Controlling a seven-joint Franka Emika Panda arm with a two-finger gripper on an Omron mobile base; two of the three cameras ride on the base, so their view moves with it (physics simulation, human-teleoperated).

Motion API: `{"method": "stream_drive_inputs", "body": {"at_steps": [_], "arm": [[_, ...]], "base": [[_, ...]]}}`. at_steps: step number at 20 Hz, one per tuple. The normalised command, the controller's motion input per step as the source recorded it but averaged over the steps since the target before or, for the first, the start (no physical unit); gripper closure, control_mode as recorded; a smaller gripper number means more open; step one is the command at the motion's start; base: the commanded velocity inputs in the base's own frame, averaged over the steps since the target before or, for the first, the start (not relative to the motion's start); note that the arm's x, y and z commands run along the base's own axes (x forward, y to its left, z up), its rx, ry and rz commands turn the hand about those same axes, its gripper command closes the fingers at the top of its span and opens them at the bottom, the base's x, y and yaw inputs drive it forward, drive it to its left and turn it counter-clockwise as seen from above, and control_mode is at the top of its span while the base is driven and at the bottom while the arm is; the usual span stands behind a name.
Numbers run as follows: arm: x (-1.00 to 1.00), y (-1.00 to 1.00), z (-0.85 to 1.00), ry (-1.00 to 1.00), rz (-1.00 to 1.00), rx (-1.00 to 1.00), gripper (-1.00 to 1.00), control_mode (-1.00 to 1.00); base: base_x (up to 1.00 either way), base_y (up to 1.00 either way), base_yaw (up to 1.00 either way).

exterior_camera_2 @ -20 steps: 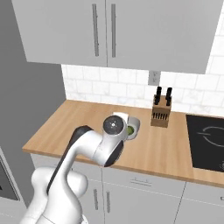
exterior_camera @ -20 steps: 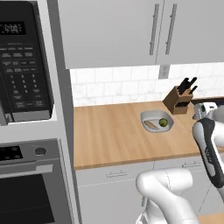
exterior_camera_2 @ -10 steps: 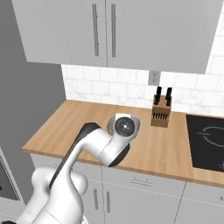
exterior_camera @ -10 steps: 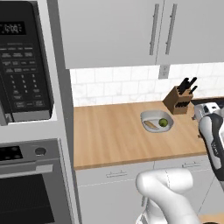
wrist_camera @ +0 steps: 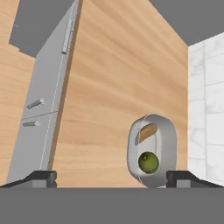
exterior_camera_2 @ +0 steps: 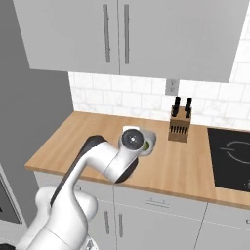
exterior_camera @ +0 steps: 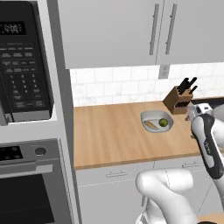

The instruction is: Take the meat container that has the steak and place it on the second highest rack of the freezer. Then take the vegetable container that has the sweet potato and lime and place it on the highest rack of the freezer.

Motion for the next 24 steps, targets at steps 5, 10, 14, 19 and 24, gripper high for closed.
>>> {"method": "stream_drive_inputs", "body": {"at_steps": [5, 10, 14, 19, 24], "arm": [[0.69, 0.10, -0.28, 0.07, 0.05, 0.00, -1.00, -1.00], [0.78, 0.04, -0.37, 0.09, 0.08, 0.00, -1.00, -1.00], [0.74, 0.00, -0.36, 0.11, 0.07, 0.00, -1.00, -1.00], [0.67, 0.00, -0.44, 0.14, 0.05, 0.00, -1.00, -1.00], [0.45, -0.12, -0.37, 0.14, 0.03, 0.00, -1.00, -1.00]], "base": [[0.00, 0.00, 0.00], [0.00, 0.00, 0.00], [0.00, 0.00, 0.00], [0.00, 0.00, 0.00], [0.00, 0.00, 0.00]]}}
